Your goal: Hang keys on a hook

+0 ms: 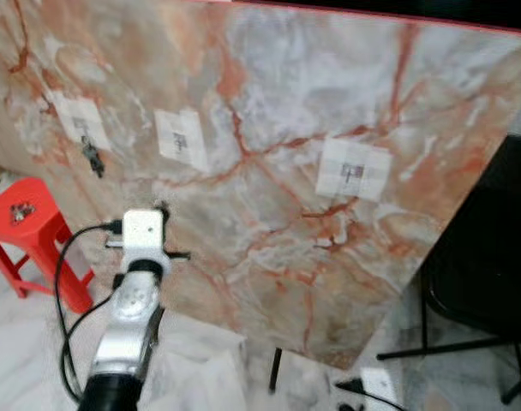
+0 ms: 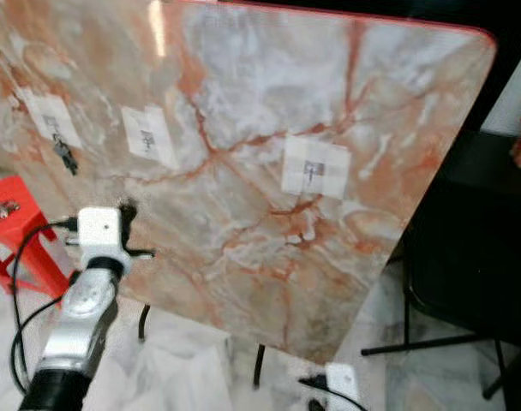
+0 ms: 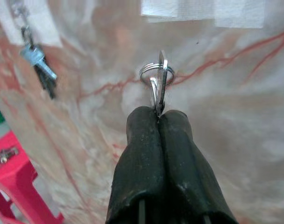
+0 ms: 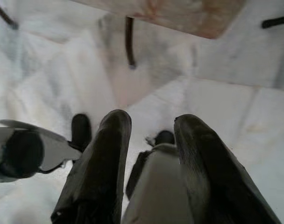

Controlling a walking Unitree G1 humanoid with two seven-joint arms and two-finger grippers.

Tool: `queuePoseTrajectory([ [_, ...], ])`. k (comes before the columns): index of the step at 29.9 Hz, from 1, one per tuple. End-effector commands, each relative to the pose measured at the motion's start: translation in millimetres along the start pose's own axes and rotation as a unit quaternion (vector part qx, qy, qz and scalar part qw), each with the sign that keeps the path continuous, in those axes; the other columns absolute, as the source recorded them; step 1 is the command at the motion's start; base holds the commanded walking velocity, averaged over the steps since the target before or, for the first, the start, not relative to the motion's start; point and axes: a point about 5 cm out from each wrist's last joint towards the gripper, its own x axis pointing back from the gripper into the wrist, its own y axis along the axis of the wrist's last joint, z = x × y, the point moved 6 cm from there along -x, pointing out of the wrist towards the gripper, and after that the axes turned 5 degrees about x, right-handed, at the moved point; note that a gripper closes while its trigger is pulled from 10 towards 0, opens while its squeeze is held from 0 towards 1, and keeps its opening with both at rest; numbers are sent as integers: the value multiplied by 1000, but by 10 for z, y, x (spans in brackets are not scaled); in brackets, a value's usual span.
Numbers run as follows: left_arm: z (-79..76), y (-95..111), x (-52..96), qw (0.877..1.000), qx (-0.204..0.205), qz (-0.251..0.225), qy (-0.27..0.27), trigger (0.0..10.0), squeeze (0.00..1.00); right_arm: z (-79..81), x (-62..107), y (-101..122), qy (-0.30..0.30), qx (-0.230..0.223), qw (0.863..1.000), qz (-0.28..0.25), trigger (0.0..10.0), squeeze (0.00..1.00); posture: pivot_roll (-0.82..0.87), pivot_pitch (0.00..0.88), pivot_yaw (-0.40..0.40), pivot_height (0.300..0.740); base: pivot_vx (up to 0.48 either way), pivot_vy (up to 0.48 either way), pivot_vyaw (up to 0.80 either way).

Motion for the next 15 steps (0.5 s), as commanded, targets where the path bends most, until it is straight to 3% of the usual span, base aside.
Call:
queuePoseTrajectory([
  [1,-66,9,14,1000,-1,0,-11,10000,0,-117,23,-42,-15,-3,1000,5,10000,0,91,35,-30,723,0,0,0],
  [15,-28,48,11,1000,-5,-7,-6,10000,0,-116,21,-28,-14,0,1000,5,10000,0,91,41,-31,723,0,0,0],
])
